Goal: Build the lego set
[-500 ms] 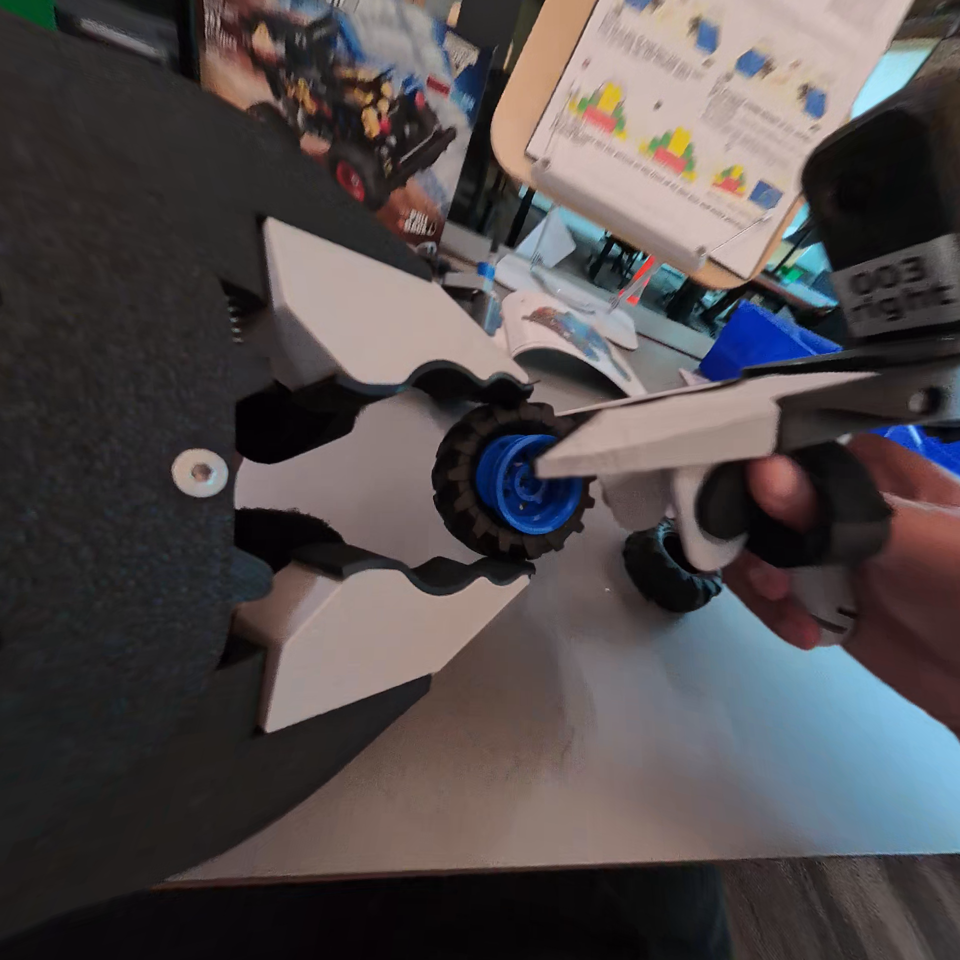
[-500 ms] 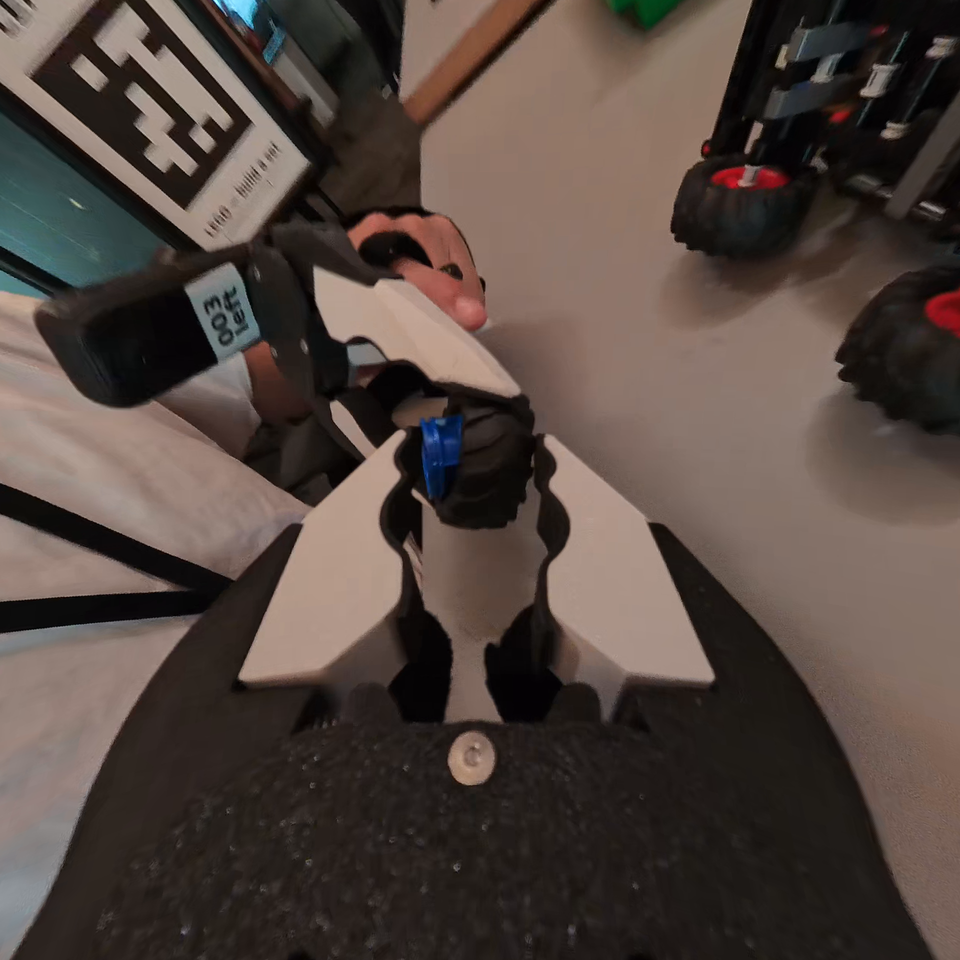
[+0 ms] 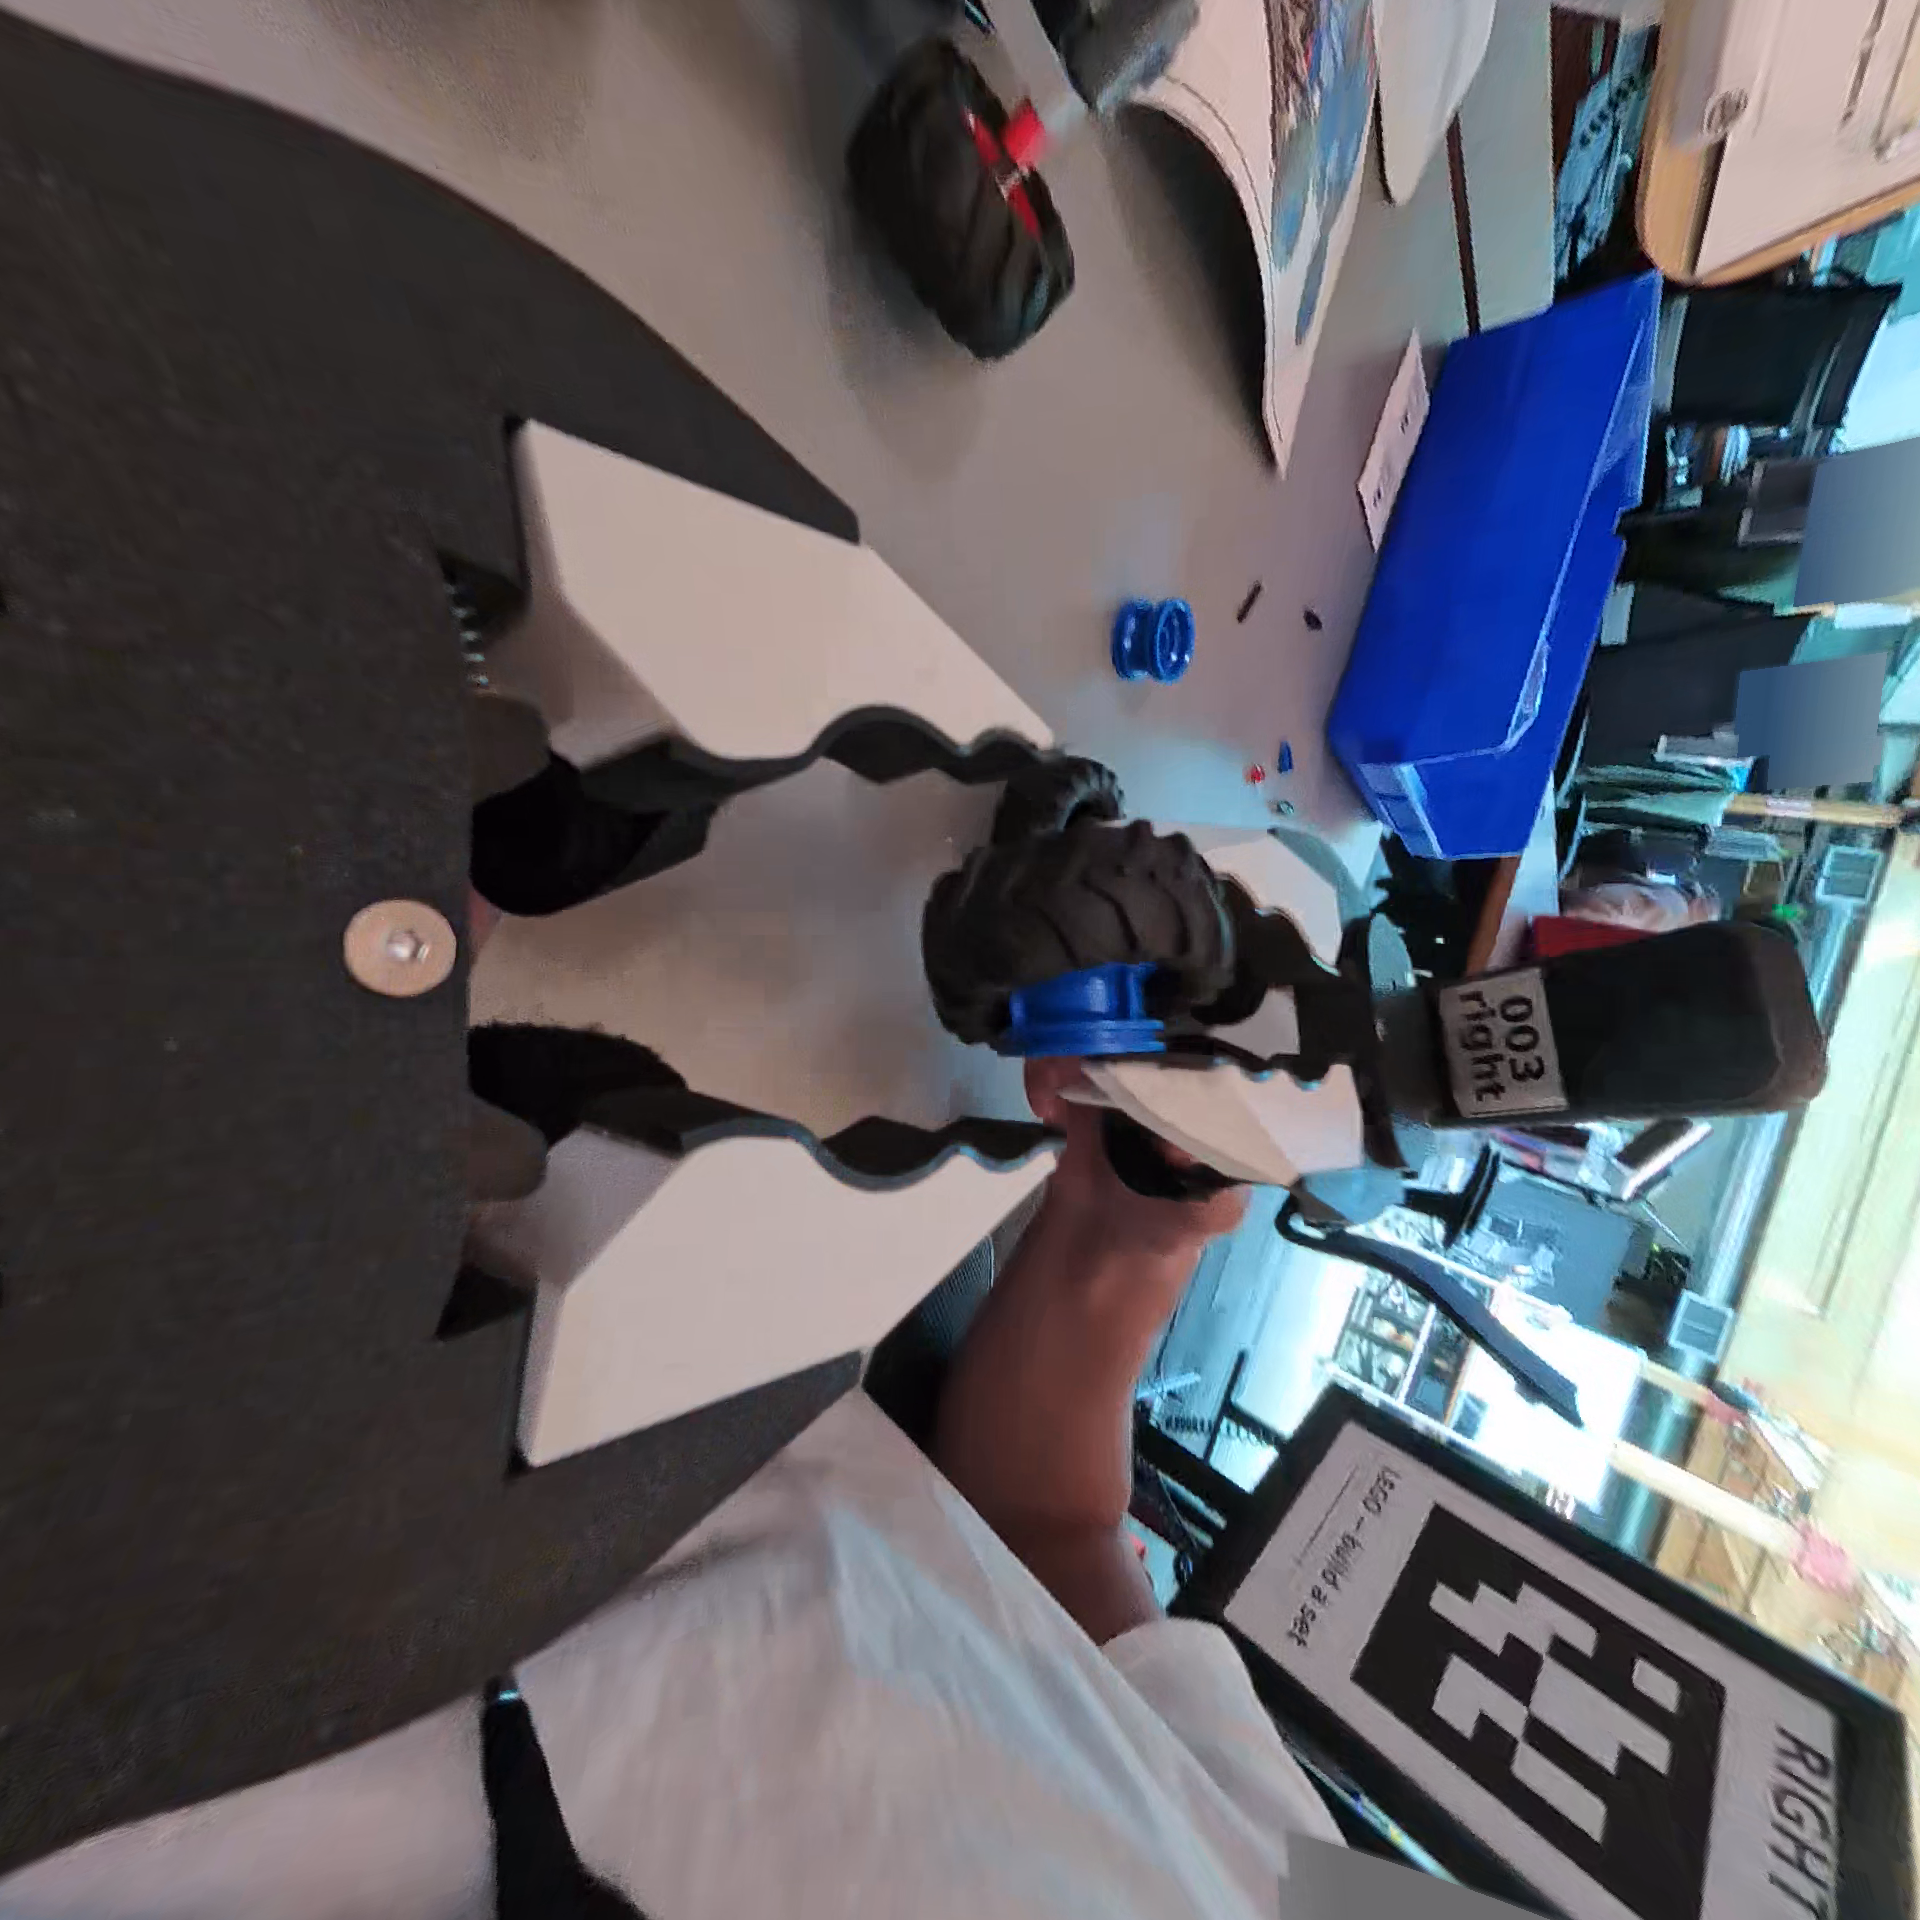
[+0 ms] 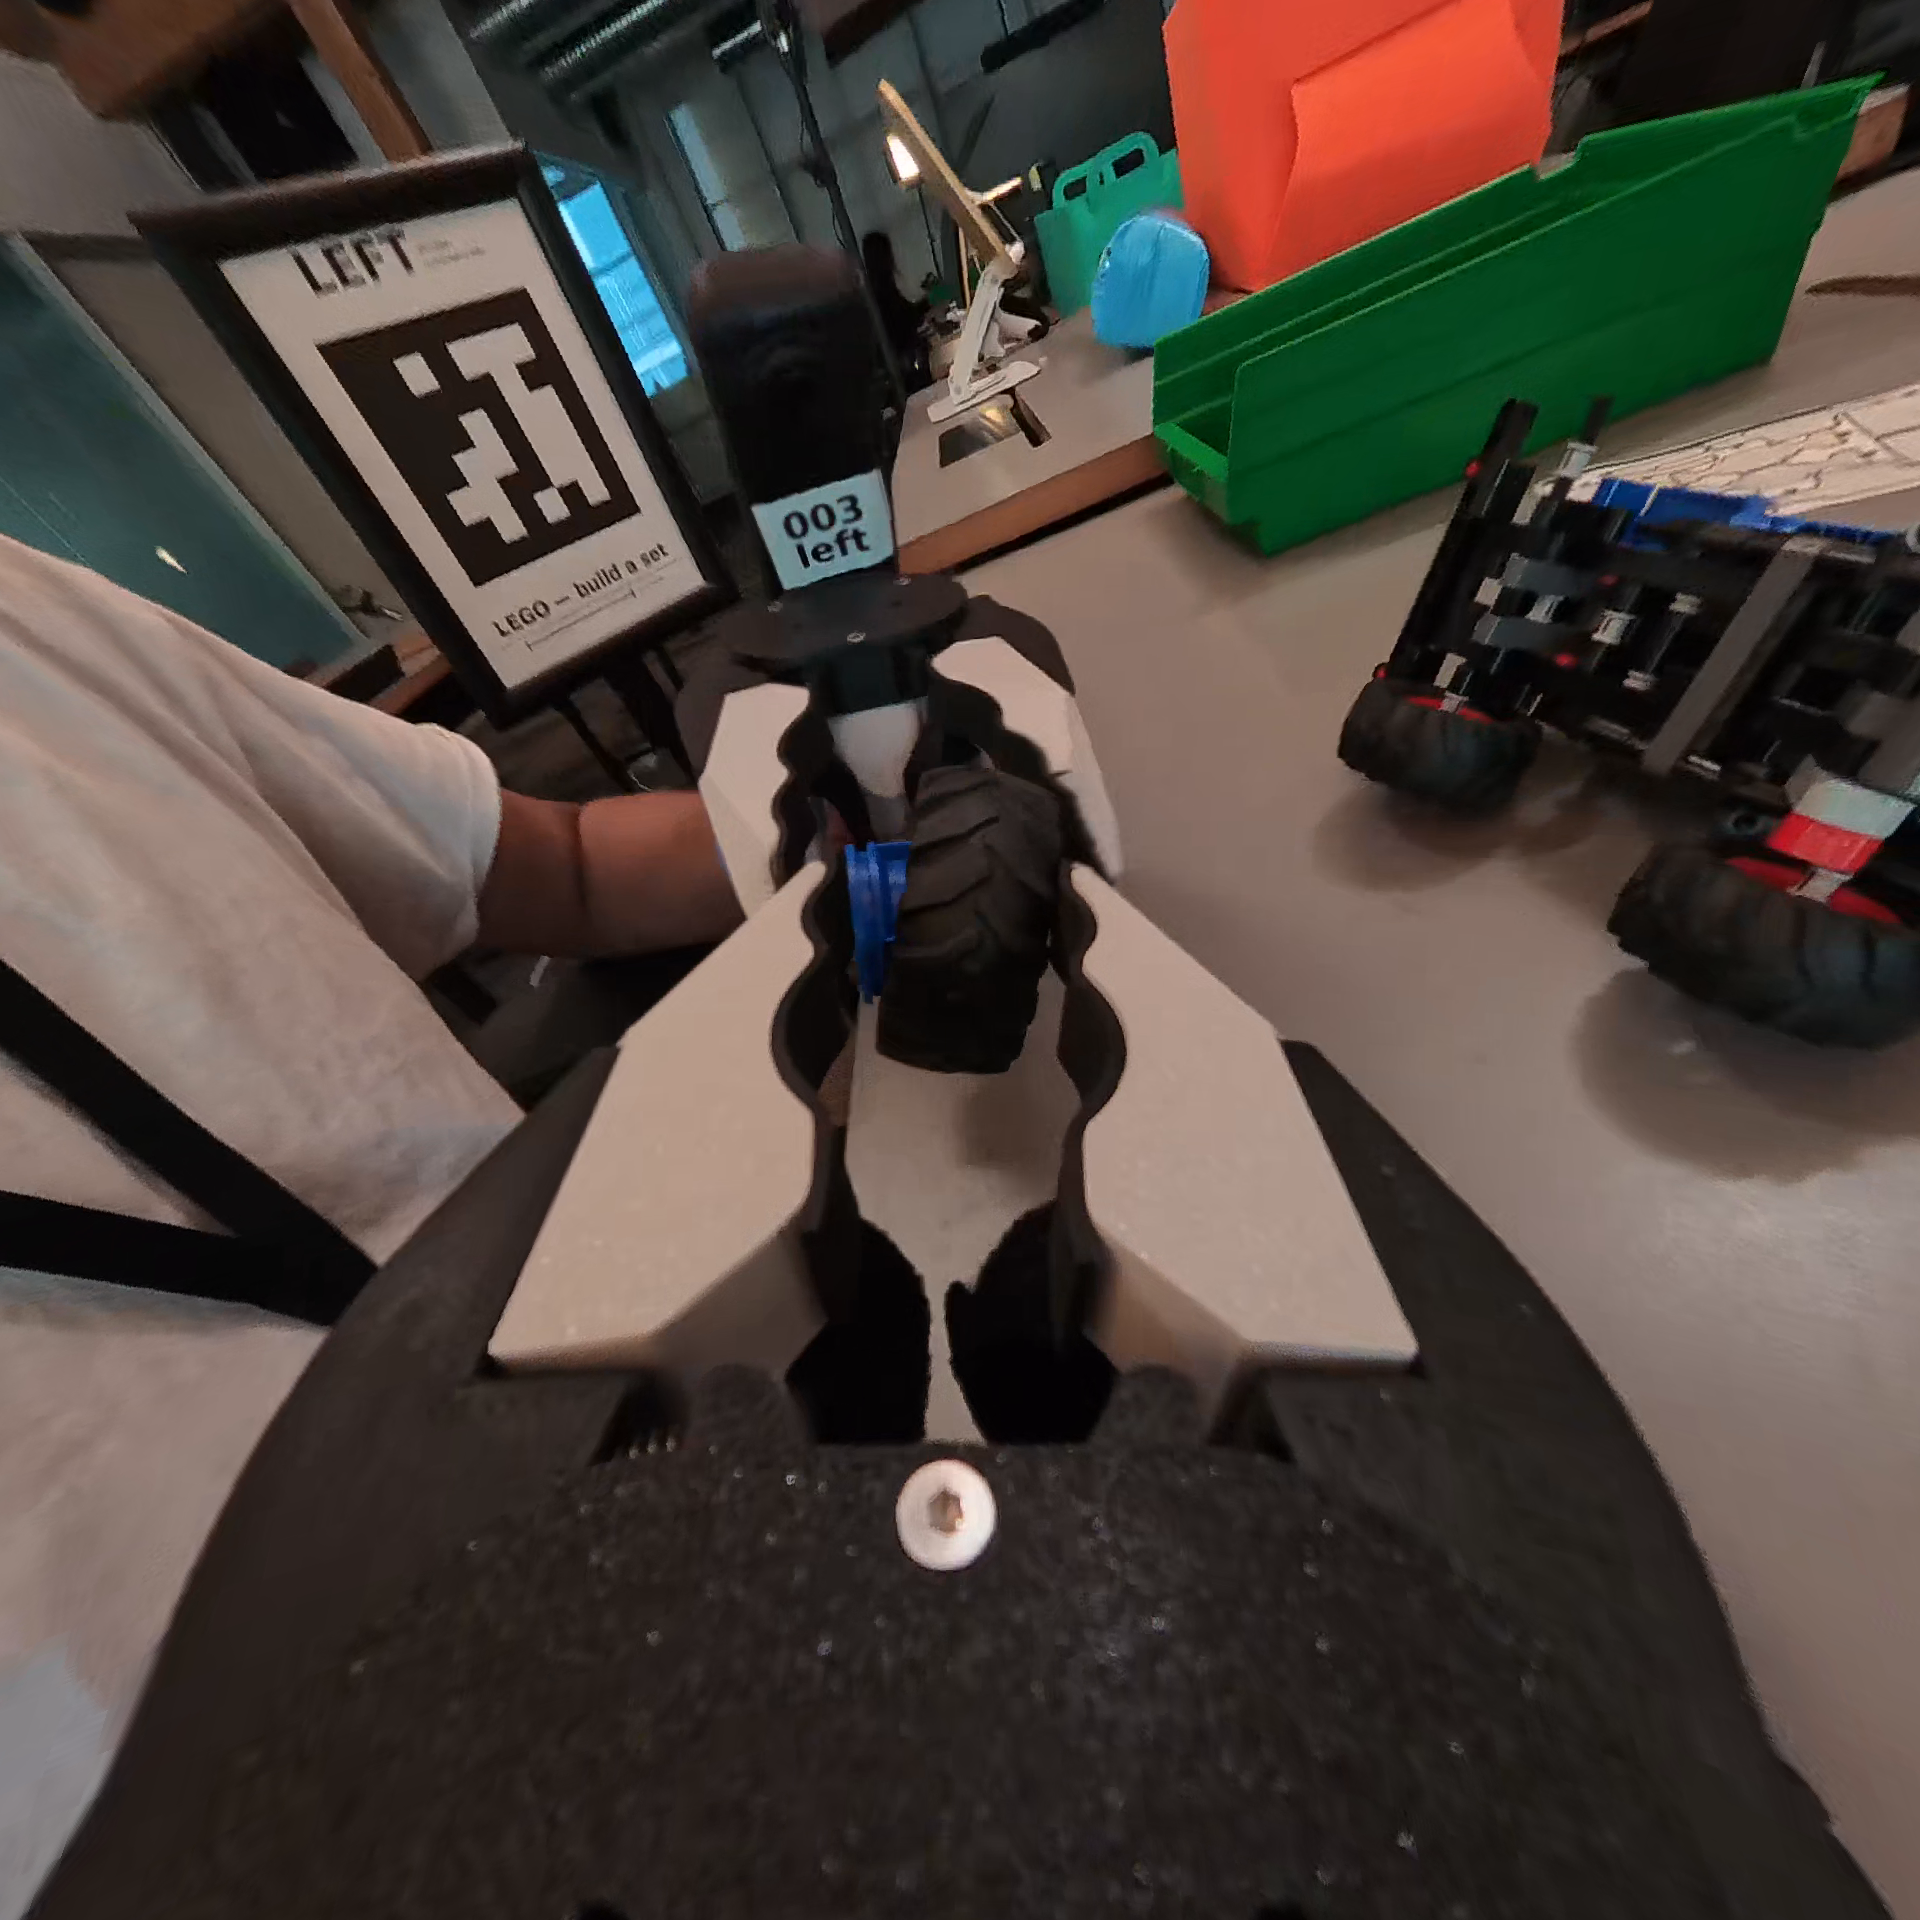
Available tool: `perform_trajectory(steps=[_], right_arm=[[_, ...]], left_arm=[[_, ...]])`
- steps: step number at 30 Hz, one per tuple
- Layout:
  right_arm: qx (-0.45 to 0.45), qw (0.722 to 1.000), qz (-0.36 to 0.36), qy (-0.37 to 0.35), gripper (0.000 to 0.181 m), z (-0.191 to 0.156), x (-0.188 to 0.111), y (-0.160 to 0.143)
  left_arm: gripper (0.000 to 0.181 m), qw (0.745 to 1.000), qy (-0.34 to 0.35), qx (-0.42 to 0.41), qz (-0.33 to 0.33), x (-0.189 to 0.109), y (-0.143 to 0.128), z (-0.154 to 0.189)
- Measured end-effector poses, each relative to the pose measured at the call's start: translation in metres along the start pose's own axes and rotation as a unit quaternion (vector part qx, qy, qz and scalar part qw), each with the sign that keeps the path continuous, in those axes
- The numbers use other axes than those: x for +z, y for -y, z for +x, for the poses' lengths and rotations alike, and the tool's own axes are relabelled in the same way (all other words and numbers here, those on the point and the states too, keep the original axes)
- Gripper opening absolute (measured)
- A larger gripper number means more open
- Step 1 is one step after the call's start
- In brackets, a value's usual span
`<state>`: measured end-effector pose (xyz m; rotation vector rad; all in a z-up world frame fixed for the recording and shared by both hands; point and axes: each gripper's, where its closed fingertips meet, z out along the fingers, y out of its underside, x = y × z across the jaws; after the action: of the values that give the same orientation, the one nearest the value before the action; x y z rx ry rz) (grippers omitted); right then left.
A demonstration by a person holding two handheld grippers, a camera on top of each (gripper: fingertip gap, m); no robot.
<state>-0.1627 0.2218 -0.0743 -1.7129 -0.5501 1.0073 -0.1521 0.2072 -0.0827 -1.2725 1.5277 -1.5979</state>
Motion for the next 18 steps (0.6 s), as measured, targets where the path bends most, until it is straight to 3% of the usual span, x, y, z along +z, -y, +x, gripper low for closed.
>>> perform_trajectory(steps=[2,5,6,10,18], right_arm=[[-0.037,0.999,0.001,-0.017,0.037,0.000,0.002,-0.001],[-0.037,0.999,-0.013,-0.017,0.035,0.001,0.003,-0.006],[-0.023,0.999,-0.027,-0.023,0.028,0.004,0.003,-0.010],[-0.014,0.999,-0.040,-0.033,0.028,0.008,0.006,-0.016],[0.003,0.999,-0.015,-0.034,0.029,0.010,0.005,-0.005]], left_arm=[[0.044,1.000,0.016,0.025,-0.008,0.002,-0.003,-0.003],[0.041,0.998,0.031,0.051,-0.020,0.001,-0.007,-0.006],[0.033,0.997,0.039,0.062,-0.022,0.001,-0.008,-0.008],[0.031,0.992,0.062,0.098,-0.040,-0.001,-0.014,-0.012],[0.036,0.996,0.050,0.065,-0.025,-0.003,-0.010,-0.014]])
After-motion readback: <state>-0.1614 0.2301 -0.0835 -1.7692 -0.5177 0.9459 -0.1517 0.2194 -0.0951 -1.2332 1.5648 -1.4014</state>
